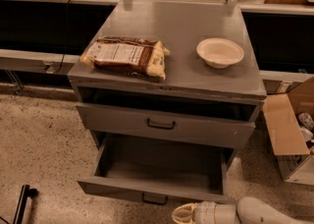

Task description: Close middle drawer

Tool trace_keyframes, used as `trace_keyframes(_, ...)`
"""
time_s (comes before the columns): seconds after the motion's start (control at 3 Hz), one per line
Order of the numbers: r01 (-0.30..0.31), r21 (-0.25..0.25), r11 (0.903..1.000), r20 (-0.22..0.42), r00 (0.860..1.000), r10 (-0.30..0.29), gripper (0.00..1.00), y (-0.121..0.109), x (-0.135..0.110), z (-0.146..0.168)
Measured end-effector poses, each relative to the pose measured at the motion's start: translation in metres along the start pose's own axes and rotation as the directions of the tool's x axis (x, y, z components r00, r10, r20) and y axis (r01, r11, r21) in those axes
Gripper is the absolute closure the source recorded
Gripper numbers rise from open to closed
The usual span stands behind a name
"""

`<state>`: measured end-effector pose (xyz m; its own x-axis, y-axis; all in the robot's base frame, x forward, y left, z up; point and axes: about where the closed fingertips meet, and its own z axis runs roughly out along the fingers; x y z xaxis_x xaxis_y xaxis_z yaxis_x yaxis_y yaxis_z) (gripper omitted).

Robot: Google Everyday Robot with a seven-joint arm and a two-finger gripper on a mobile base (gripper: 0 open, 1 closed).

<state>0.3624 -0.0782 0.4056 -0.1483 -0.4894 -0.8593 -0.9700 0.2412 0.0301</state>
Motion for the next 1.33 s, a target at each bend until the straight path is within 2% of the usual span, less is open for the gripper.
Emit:
trace_keyframes(0.33, -0.009, 0.091, 0.9958, 0.058, 0.998, 0.003, 1.00, -0.011, 0.009, 0.008)
trace_keyframes(0.67, -0.007, 0.174, 0.9848, 0.080, 0.997, -0.007, 1.00, -0.018, 0.011, 0.009)
trace_keyframes(1.0, 0.011, 0.250, 0.9681, 0.078, 0.996, -0.031, 1.00, -0.034, 0.009, 0.008)
trace_keyframes(1.33, 0.017, 0.298, 0.9546, 0.068, 0.997, -0.039, 1.00, -0.055, 0.011, 0.008)
